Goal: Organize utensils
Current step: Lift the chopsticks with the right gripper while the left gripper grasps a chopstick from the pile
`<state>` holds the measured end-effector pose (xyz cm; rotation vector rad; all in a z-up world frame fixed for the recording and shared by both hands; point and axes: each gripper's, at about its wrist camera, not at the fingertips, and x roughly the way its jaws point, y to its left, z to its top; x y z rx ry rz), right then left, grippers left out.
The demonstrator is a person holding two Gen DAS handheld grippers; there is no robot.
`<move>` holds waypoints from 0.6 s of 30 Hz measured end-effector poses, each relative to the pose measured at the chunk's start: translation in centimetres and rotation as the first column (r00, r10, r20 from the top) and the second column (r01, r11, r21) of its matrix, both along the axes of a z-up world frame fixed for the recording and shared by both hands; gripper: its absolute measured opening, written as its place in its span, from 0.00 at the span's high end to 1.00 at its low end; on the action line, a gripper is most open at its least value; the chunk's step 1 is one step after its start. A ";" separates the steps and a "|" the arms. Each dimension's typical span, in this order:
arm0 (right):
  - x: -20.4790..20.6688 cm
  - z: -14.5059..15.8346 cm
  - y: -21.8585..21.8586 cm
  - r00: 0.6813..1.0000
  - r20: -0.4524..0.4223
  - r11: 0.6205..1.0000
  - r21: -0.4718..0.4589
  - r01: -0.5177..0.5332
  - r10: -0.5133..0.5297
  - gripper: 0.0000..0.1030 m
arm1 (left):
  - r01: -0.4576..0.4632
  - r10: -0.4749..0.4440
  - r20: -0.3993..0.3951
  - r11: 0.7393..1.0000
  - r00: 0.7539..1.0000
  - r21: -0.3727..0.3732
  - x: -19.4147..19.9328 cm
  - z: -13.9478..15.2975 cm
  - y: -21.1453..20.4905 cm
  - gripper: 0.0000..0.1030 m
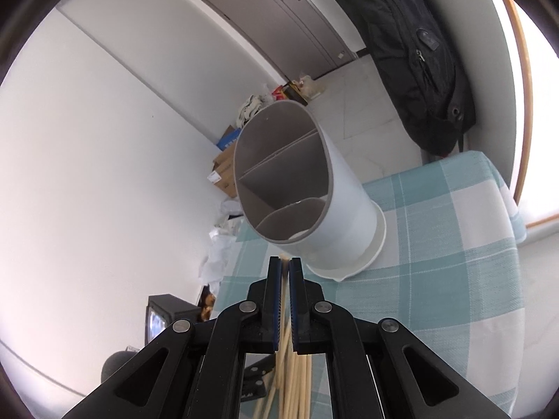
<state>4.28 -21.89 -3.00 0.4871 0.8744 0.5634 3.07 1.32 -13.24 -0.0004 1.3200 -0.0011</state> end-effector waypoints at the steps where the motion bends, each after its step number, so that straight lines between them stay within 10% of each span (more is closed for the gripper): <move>1: 0.5 0.4 -0.7 1.000 -0.001 1.000 0.006 0.002 -0.002 0.97 | -0.003 0.003 0.004 1.000 1.000 -0.002 0.0 0.0 -0.1 0.13; 14: -0.2 1.1 -2.2 1.000 0.024 1.000 0.021 0.013 -0.013 0.97 | 0.103 -0.101 0.062 0.994 0.993 -0.023 1.1 0.5 -2.4 0.96; 18: -0.4 1.2 -2.4 0.999 0.029 1.000 0.018 0.016 -0.016 0.97 | 0.124 -0.122 0.067 0.992 0.990 -0.026 1.3 0.4 -2.4 0.98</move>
